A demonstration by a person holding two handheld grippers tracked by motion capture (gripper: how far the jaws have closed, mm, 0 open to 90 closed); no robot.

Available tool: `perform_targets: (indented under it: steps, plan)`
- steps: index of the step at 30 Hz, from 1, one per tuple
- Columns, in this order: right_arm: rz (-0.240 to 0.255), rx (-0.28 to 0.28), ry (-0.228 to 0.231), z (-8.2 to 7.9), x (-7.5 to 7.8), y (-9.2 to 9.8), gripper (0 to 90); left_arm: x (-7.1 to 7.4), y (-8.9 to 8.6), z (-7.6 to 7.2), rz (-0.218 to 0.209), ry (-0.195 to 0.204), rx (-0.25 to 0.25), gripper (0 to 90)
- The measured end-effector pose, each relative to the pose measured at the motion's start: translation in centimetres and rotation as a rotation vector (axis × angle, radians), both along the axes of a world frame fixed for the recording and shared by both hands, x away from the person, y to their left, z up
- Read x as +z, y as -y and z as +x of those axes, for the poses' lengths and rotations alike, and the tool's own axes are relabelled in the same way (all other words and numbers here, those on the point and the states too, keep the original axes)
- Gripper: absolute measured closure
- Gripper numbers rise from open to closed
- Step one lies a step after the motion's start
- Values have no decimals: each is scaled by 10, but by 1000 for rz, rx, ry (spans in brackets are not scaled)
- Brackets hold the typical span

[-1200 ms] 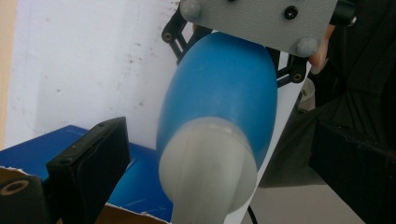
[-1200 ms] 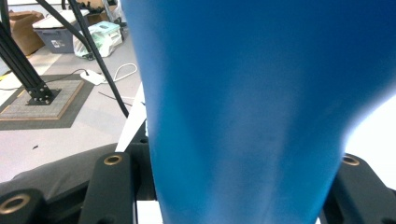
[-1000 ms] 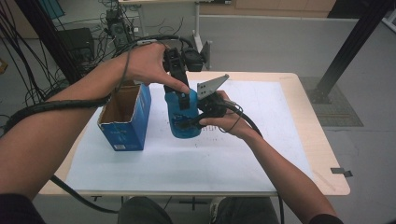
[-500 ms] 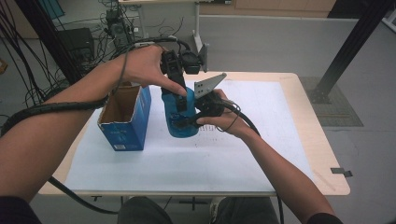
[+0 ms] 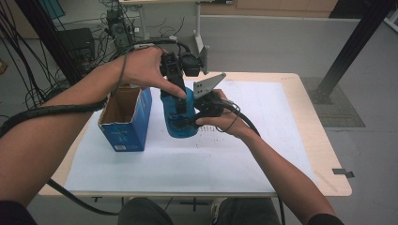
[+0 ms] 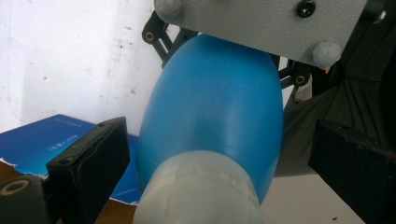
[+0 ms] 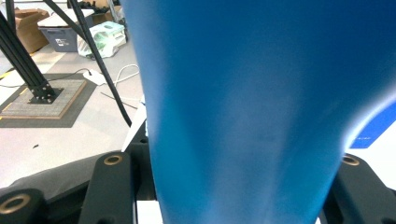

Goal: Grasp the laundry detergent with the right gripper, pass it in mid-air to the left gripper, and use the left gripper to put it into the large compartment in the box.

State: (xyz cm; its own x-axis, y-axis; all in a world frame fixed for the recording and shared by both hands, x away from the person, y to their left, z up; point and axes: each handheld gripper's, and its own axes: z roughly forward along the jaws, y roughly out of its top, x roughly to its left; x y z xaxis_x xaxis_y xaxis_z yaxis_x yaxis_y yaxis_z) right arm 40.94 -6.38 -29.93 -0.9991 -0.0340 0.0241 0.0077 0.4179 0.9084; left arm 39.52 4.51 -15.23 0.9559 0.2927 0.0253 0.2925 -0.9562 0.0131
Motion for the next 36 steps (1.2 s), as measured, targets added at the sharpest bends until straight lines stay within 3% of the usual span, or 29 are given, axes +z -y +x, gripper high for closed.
perform_targets:
  steps: [36]
  plan:
    - [16,12,5,-5,6,1,436,0,-3,-2,14,2,2,62]
